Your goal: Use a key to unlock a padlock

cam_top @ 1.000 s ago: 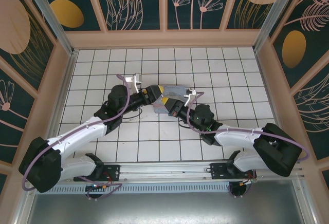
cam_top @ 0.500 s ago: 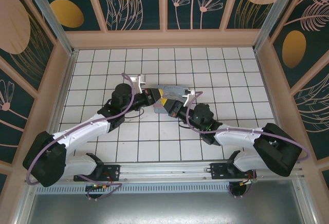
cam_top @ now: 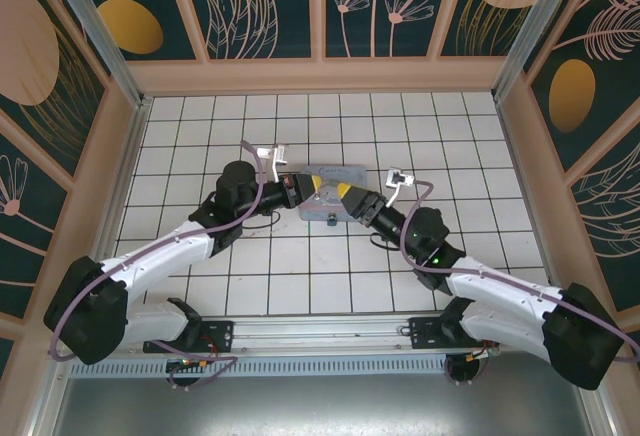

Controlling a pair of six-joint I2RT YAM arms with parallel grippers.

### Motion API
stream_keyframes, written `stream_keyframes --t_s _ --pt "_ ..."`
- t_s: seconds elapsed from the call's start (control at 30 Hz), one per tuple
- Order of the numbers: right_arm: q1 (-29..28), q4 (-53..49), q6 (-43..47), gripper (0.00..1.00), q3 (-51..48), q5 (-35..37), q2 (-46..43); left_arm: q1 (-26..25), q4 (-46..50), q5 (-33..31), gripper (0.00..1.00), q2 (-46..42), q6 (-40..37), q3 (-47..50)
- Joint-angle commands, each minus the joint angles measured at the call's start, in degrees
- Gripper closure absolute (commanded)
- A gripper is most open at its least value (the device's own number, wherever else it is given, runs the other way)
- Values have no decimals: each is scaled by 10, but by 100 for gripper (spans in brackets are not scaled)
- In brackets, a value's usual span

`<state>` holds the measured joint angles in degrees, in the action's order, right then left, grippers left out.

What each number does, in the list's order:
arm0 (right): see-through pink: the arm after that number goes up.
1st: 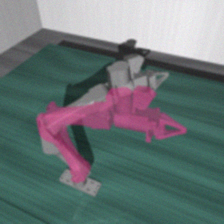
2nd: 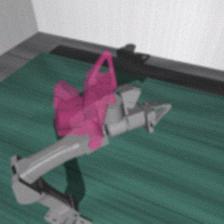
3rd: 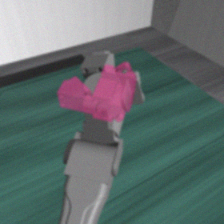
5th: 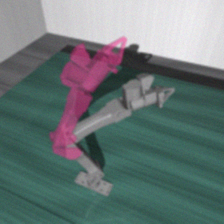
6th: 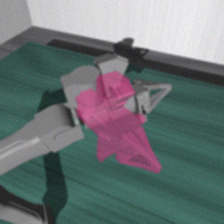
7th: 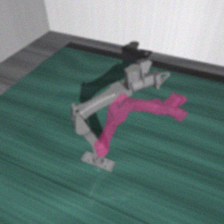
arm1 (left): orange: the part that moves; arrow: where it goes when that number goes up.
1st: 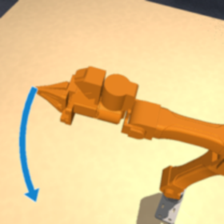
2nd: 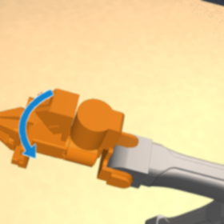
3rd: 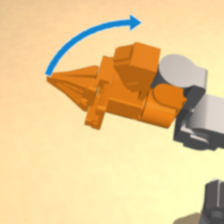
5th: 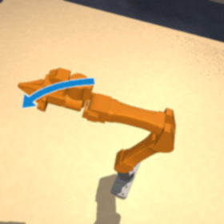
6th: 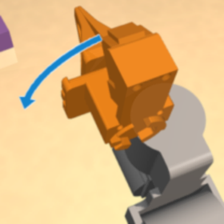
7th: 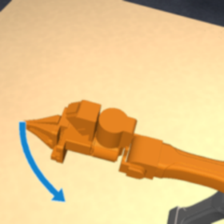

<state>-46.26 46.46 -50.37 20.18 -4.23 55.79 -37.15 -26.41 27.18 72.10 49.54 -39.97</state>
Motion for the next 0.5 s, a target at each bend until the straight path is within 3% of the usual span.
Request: stream_keyframes --t_s 0.0,0.13,0.47 --pt "6 -35 49 49 14 -43 -3 -2 -23 53 100 -18 -36 -20" --pt "6 -25 55 58 27 -74 17 -2 -36 76 100 -20 -34 -21" --pt "-15 37 46 66 43 -103 89 -2 -40 68 100 -25 -28 -16"
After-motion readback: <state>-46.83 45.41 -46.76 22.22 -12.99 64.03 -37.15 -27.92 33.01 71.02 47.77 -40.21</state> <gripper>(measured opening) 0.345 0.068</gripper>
